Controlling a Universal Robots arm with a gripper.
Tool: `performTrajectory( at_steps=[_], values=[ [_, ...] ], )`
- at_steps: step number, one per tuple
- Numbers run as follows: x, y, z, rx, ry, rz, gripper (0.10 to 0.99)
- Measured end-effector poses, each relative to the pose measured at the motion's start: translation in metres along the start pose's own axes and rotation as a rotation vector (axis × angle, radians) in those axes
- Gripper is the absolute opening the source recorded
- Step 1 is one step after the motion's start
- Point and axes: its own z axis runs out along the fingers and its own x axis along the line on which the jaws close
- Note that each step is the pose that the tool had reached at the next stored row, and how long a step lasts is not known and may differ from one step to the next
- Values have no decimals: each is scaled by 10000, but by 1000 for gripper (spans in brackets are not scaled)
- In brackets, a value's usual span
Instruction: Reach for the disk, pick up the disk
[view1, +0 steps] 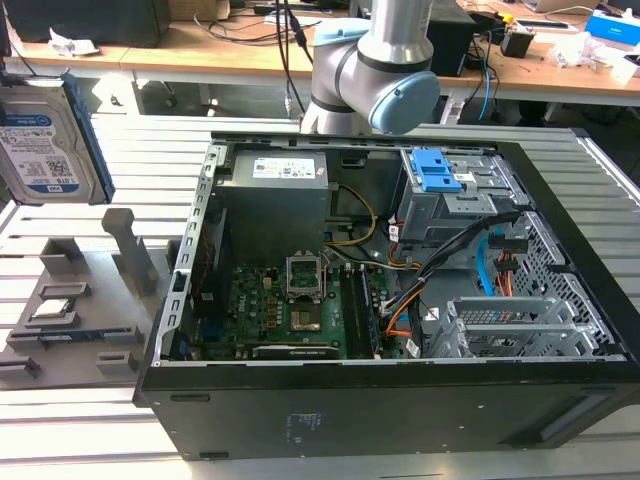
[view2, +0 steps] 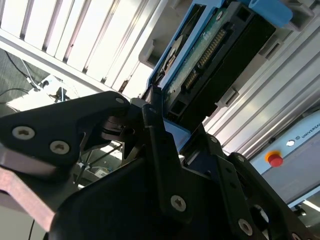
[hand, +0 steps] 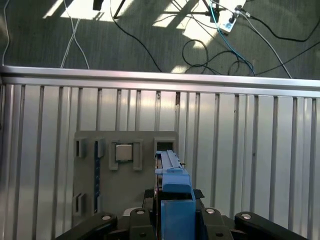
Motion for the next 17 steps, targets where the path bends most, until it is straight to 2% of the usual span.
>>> performTrajectory(
  at_steps=[4, 17],
  values=[
    [1, 1, -50, 1, 0, 0, 365],
    [7, 9, -285, 1, -1, -1, 365]
  ],
)
